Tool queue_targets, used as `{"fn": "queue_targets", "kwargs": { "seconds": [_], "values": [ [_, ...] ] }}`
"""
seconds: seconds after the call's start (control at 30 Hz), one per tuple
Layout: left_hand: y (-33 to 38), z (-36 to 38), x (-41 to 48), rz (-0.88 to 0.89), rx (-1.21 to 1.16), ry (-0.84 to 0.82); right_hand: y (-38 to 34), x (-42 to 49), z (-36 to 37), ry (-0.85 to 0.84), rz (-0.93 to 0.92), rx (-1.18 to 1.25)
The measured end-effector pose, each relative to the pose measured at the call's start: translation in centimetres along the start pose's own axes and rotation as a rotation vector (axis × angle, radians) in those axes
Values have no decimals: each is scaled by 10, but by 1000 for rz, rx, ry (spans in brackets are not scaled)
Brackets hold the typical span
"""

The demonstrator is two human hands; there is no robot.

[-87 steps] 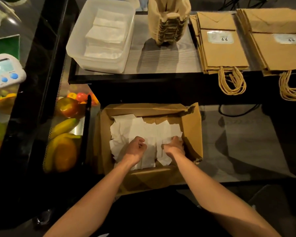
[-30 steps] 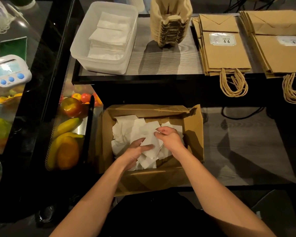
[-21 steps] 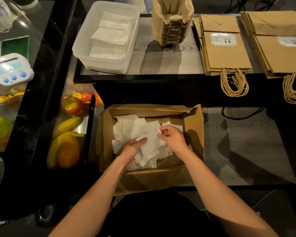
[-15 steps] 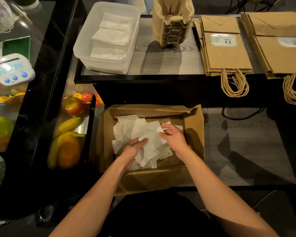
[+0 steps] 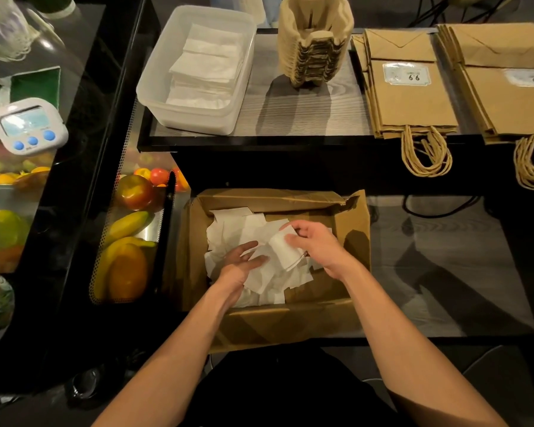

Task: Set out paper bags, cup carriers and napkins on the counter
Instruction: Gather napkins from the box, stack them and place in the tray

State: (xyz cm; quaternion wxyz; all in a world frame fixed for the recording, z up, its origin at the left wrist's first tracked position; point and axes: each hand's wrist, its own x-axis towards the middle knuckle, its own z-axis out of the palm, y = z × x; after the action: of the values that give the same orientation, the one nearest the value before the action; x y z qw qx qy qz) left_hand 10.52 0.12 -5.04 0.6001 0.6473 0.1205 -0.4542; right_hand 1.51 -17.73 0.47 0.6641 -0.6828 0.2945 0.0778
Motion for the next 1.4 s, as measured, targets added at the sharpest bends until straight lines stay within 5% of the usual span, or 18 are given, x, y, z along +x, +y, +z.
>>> {"fn": "queue_targets", "kwargs": {
  "seconds": [0.17, 0.37, 0.5, 0.67, 0.83, 1.13, 1.4],
  "values": [
    [9, 5, -4, -98, -127, 36, -18, 3, 1, -273, -5, -72],
    [14, 9, -16, -107, -252, -186, -6, 12, 19, -31, -48, -329],
    [11, 9, -16, -89, -262, -163, 6, 10, 31, 122, -40, -288],
    [6, 7, -14, -55, -256, -169, 19, 9, 34, 42, 114, -346],
    [9, 8, -13, 14, -73, -115, 13, 8, 28, 116, 29, -314],
    [35, -2, -5, -93, 13, -422, -13, 6, 1, -318, 92, 83],
    [28, 30, -3, -308, -278, -409, 5, 9, 11, 71, 29, -213]
  ]
}}
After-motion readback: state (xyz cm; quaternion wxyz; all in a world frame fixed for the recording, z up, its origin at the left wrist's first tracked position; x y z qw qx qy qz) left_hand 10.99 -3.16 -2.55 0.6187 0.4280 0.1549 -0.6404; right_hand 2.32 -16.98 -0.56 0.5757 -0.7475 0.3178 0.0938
